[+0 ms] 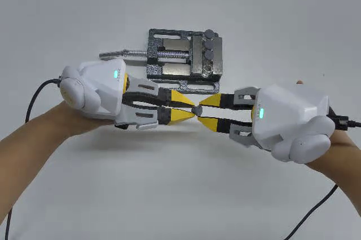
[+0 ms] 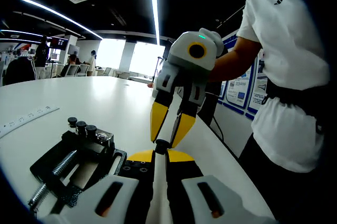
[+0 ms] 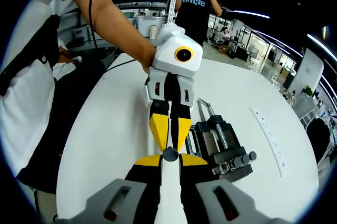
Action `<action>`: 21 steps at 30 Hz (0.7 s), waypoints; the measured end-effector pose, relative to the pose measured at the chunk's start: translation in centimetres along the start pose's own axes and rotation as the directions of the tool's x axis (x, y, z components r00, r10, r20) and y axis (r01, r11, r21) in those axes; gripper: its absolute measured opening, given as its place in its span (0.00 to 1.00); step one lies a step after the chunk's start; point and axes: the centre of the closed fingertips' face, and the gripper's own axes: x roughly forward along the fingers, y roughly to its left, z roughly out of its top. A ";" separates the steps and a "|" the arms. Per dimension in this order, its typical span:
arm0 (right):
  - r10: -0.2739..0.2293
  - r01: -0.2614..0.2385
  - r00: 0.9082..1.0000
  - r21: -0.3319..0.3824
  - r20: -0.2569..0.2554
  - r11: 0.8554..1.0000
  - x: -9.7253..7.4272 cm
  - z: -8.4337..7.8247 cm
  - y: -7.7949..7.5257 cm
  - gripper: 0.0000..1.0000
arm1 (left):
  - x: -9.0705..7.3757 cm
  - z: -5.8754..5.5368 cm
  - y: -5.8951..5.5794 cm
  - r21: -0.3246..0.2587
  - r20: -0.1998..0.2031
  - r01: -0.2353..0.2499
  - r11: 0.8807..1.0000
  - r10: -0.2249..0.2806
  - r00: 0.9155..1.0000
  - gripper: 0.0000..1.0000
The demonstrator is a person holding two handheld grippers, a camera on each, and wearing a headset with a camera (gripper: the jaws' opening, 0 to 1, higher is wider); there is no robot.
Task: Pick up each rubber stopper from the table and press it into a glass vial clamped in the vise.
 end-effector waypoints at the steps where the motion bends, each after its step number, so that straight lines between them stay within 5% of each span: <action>1: 0.000 0.000 1.000 -0.001 0.000 1.000 0.0 0.0 0.0 0.12 | 0.0 -0.1 0.0 -0.003 -0.001 0.001 1.000 -0.001 1.000 0.03; 21: 0.006 -0.006 1.000 -0.039 0.000 0.999 0.0 -0.1 -0.1 0.11 | 0.2 -0.2 0.3 -0.013 -0.009 0.012 1.000 -0.012 1.000 0.03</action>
